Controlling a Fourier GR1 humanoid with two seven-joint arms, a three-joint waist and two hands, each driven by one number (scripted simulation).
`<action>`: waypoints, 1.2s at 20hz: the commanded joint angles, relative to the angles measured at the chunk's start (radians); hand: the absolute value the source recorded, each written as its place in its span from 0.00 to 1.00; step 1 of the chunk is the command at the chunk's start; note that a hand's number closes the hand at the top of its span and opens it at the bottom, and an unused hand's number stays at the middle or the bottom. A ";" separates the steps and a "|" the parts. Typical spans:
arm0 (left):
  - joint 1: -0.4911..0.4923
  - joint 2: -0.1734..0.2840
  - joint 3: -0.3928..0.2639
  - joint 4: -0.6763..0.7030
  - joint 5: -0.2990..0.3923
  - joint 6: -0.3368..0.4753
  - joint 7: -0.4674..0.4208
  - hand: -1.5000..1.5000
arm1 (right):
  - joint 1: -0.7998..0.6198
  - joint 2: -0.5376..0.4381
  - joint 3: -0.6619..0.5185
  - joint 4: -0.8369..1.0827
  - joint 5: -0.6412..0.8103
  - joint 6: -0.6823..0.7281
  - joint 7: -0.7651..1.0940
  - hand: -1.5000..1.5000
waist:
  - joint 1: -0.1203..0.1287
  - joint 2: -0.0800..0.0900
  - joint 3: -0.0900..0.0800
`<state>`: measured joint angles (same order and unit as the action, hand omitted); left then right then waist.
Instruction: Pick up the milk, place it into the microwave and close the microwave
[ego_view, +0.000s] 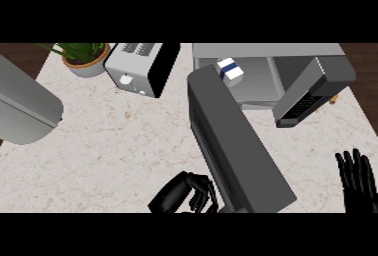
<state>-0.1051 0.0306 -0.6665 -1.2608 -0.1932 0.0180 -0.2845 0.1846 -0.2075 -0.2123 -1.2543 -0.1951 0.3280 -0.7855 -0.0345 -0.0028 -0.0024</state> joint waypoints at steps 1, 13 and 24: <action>-0.141 -0.029 -0.117 0.114 0.082 0.101 0.030 1.00 | 0.088 -0.020 0.023 -0.199 -0.058 0.076 0.076 0.00 | -0.012 0.004 -0.001; -0.455 -0.030 -0.324 0.248 0.376 0.371 0.062 1.00 | 0.113 -0.075 0.048 -0.418 -0.144 0.130 0.202 0.00 | -0.105 0.022 -0.004; -0.570 -0.030 -0.196 0.240 0.575 0.530 -0.081 0.00 | 0.071 -0.110 0.044 -0.497 -0.171 0.137 0.245 0.00 | -0.206 0.050 -0.010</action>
<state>-0.6203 0.0058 -0.9026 -1.0133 0.3215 0.5013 -0.3123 0.2688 -0.3017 -0.1624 -1.7260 -0.3550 0.4615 -0.5561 -0.2095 0.0409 -0.0112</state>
